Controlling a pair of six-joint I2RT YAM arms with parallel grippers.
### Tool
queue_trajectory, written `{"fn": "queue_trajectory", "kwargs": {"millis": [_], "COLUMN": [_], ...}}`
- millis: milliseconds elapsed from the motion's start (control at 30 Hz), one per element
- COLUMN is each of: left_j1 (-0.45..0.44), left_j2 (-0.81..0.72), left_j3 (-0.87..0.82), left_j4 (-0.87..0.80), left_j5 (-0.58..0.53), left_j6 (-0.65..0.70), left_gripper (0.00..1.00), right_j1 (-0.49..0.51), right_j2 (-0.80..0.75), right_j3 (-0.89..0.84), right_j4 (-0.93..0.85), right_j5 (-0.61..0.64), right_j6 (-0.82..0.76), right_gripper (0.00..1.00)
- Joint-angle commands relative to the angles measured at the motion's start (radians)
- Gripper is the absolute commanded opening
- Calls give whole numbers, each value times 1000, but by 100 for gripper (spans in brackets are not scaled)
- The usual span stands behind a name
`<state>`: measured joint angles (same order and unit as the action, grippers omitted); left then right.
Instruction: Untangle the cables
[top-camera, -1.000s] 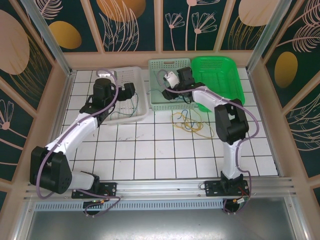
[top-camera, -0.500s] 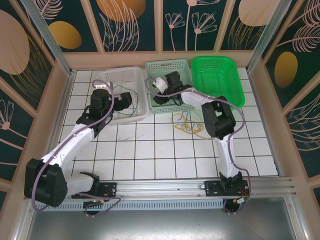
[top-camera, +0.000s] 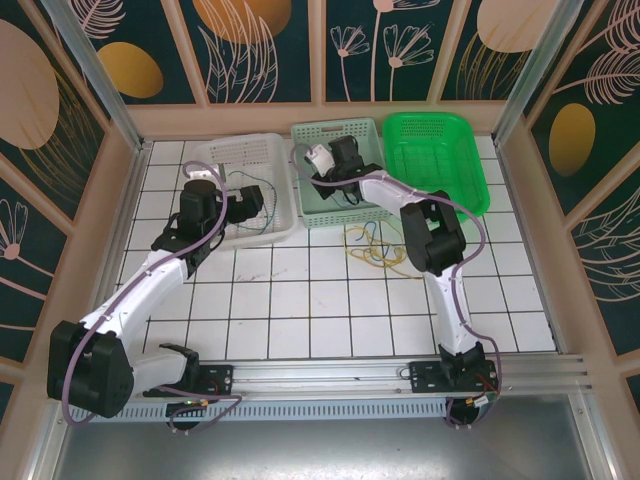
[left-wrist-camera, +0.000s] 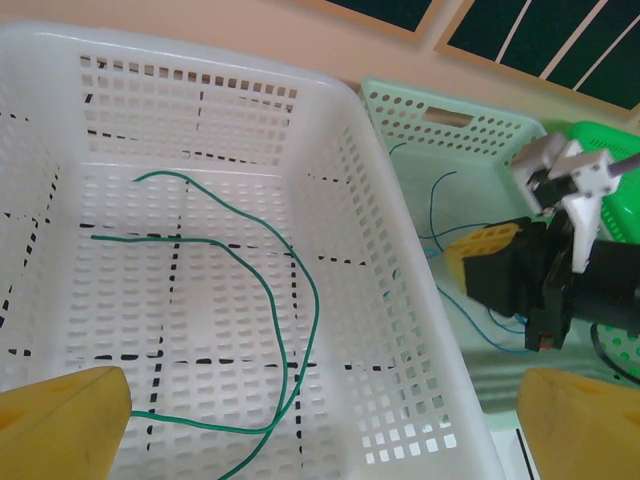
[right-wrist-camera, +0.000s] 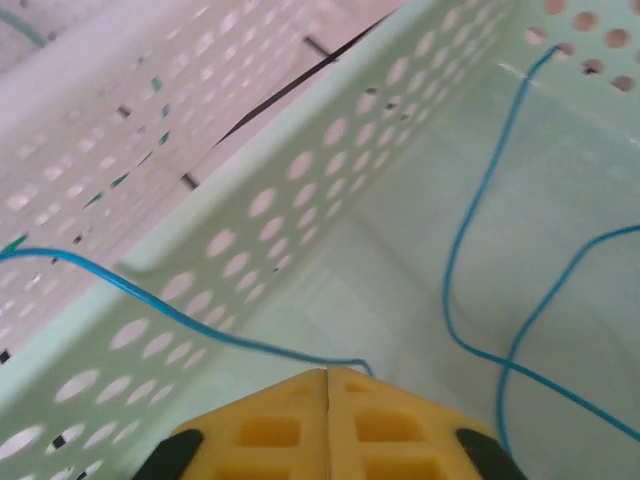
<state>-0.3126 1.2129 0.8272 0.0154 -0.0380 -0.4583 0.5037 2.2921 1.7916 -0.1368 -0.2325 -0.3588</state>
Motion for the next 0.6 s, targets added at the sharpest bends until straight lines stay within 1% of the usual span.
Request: {"fn": "queue_trajectory", "kwargs": {"millis": [0,133,200,233,267,300,333,367,400,467,567], "left_j1": [0,0,-1,0,0,0,-1,-1,0,0,-1], "left_j2": [-17,-11,-6,-6,-4,-4,-4,-5,-5,-7,-13], "left_j3": [-17,-25,-25,-23,-22,-21,-22,-23,-23,-29,-36], "left_j4": [12,27,31,31,31,30,29,29,29,28,28], "left_j5": [-15,-4,0,1,1,1,2,1,1,2,-4], "left_j6": [-11,-22,-22,-22,-22,-22,-22,-22,-22,-22,-21], "left_gripper": [99,98,99,98,99,98,99,99,98,98,99], "right_j1": [-36,-85,-87,-81,-66,-45,-24,-2,12,24,31], "right_j2": [-47,-97,-108,-113,-115,-115,-112,-103,-95,-81,-73], "right_j3": [-9,-75,-87,-94,-101,-105,-106,-105,-101,-90,-90], "right_j4": [5,44,33,26,10,-9,-26,-44,-58,-66,-32], "right_j5": [19,-13,-46,-71,-95,-84,-62,-36,-24,-35,-70], "right_j6": [63,129,104,77,29,-22,-69,-113,-145,-161,-153], "right_gripper": [0,0,0,5,16,31,40,44,46,49,52]}}
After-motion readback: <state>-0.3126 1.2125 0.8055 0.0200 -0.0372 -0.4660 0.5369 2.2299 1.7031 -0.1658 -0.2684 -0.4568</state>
